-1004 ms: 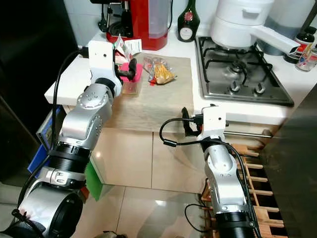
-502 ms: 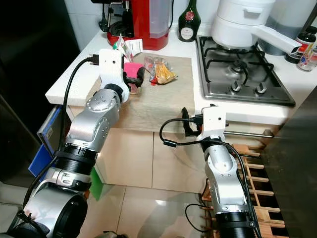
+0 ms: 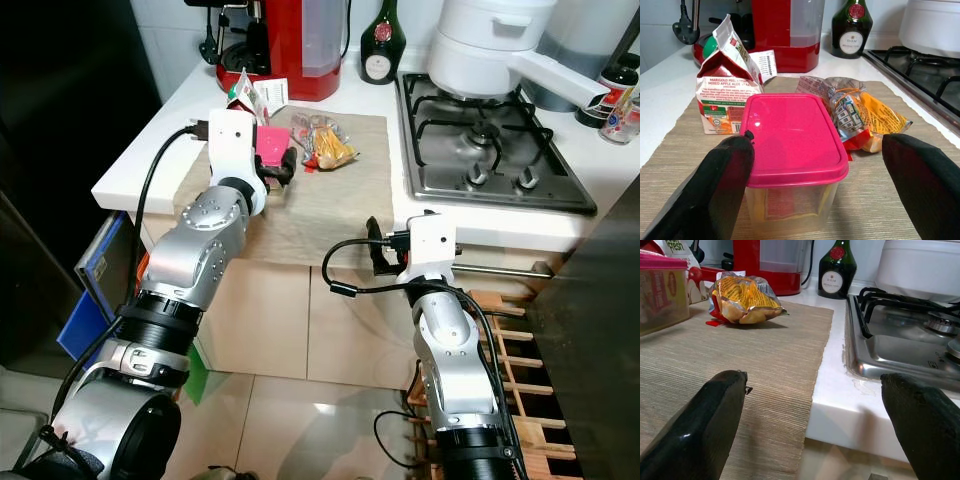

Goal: Restocking fridge

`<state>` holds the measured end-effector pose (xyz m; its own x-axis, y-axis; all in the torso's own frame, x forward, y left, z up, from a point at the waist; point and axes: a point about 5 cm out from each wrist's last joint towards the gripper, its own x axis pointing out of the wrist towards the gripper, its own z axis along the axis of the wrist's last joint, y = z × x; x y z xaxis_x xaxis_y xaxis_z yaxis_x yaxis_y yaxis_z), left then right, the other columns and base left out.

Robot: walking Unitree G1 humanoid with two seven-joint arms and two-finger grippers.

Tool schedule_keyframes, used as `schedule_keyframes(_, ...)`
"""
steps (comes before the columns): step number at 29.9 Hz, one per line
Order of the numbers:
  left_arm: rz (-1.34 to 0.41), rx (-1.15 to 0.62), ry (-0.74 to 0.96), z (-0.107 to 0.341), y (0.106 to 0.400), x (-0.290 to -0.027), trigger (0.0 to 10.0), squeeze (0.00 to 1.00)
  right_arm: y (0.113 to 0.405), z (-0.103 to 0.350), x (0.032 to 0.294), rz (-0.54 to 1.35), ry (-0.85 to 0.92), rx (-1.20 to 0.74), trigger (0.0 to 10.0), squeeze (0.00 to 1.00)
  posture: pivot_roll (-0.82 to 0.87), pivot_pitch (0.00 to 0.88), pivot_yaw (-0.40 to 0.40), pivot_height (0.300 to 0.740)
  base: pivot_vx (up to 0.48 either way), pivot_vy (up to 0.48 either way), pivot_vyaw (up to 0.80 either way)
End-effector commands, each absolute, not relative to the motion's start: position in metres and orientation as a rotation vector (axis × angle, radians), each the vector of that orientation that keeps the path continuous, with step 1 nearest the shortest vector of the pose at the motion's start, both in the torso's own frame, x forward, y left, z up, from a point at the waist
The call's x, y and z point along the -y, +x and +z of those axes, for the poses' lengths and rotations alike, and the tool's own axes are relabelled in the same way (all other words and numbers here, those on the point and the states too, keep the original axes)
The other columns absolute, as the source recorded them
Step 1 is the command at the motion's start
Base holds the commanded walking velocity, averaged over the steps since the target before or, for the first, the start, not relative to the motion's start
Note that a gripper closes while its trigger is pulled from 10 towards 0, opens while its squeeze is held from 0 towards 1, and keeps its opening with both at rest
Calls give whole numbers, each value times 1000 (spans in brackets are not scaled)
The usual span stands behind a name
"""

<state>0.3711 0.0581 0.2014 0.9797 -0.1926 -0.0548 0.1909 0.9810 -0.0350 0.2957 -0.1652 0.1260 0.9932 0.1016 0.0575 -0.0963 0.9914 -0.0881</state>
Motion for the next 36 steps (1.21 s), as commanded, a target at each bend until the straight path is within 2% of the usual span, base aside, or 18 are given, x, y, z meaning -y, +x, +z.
schedule_keyframes(1, -194, -96, -30, 194, 371, -56, 10000, 0, 295, 125, 168, 94, -94, 56, 10000, 0, -160, 0, 9, 740, 0, 0, 0)
schedule_keyframes(18, -190, -146, -54, 185, 371, -55, 10000, 0, 295, 127, 166, 98, -88, 59, 10000, 0, -164, 0, 8, 740, 0, 0, 0)
schedule_keyframes(21, -191, -162, -61, 180, 372, -55, 10000, 0, 292, 140, 159, 169, -33, 97, 10000, 0, -166, 0, 7, 740, 0, 0, 0)
schedule_keyframes(26, -194, -166, -63, 178, 371, -55, 10000, 0, 294, 150, 161, 175, -35, 122, 10000, 0, -171, 0, 4, 740, 0, 0, 0)
schedule_keyframes(36, -196, -186, -55, 169, 371, -55, 10000, 0, 292, 149, 157, 186, -28, 111, 10000, 0, -164, 0, 4, 740, 0, 0, 0)
